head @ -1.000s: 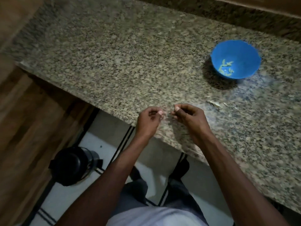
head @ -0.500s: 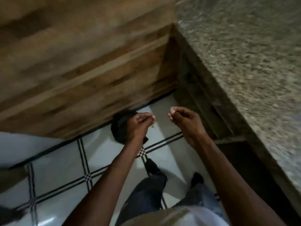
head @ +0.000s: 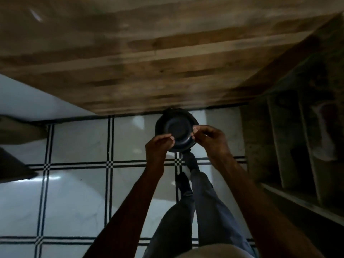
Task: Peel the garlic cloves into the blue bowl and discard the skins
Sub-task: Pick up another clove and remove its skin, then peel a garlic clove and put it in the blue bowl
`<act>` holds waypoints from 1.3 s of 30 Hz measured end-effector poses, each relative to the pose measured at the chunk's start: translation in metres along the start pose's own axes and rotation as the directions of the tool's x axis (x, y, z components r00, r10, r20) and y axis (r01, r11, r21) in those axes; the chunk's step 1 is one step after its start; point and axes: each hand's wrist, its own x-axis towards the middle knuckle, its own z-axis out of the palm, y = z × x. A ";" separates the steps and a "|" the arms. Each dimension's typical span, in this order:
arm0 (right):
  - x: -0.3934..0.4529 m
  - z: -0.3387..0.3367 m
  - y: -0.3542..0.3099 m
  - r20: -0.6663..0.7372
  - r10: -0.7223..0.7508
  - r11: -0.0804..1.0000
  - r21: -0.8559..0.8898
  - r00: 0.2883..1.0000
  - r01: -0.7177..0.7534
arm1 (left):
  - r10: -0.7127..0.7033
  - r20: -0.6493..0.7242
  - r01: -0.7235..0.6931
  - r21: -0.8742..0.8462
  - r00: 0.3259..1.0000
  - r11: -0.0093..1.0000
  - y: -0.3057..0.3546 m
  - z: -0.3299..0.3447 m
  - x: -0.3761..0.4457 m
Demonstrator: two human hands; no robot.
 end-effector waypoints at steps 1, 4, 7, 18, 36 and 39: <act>0.009 0.007 0.007 -0.009 0.021 0.999 -0.035 1.000 -0.021 | -0.012 -0.006 0.012 -0.020 1.000 1.000 -0.005 -0.002 0.006; 0.042 0.021 0.031 -0.007 0.065 0.992 -0.109 0.998 -0.066 | -0.051 -0.037 0.049 -0.061 0.998 0.997 -0.022 -0.005 0.033; 0.072 0.027 0.057 -0.010 0.112 0.979 -0.172 0.994 -0.112 | -0.130 -0.076 0.128 -0.039 0.989 0.991 -0.046 -0.008 0.059; 0.086 0.056 0.056 0.020 0.089 0.980 -0.179 0.996 -0.084 | -0.162 -0.083 0.151 -0.122 0.983 0.981 -0.062 -0.033 0.077; 0.139 0.072 0.118 -0.024 0.191 0.968 -0.159 0.981 -0.192 | -0.225 -0.036 0.221 -0.096 0.974 0.971 -0.106 -0.020 0.127; 0.151 0.064 0.140 -0.047 0.175 0.982 -0.063 0.983 -0.178 | -0.261 -0.011 0.257 -0.133 0.965 0.957 -0.126 -0.017 0.138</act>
